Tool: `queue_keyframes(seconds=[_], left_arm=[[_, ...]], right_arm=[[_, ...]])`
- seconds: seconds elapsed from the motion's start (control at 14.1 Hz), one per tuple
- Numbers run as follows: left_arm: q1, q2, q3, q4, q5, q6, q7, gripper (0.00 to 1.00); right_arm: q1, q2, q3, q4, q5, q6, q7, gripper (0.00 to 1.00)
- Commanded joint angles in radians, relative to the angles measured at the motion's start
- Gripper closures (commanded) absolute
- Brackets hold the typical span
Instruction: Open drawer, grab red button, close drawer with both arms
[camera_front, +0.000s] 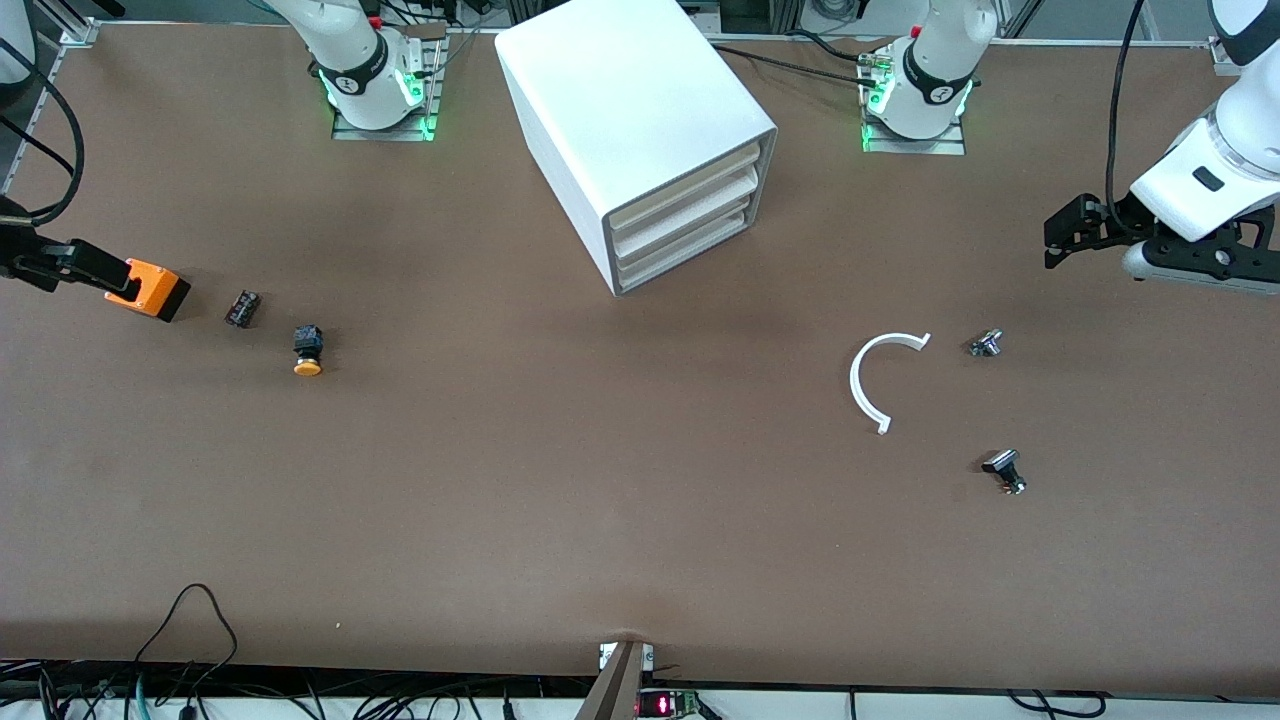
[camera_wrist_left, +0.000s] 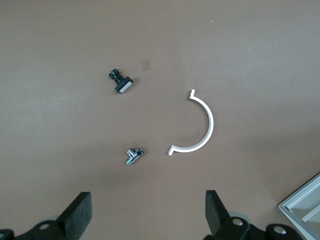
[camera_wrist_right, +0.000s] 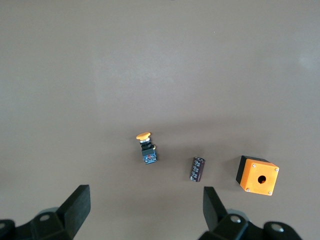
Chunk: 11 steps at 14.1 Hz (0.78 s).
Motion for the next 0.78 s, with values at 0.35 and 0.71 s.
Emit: queue_keyframes(seconds=[0.35, 0.71], left_arm=[[-0.016, 0.051, -0.025, 0.046, 0.020, -0.013, 0.002, 0.00], [-0.013, 0.064, -0.067, 0.060, 0.011, -0.042, -0.002, 0.00]], right_arm=[[-0.001, -0.005, -0.025, -0.003, 0.015, 0.003, -0.014, 0.00], [0.000, -0.006, -0.025, -0.001, 0.017, 0.003, -0.014, 0.00]])
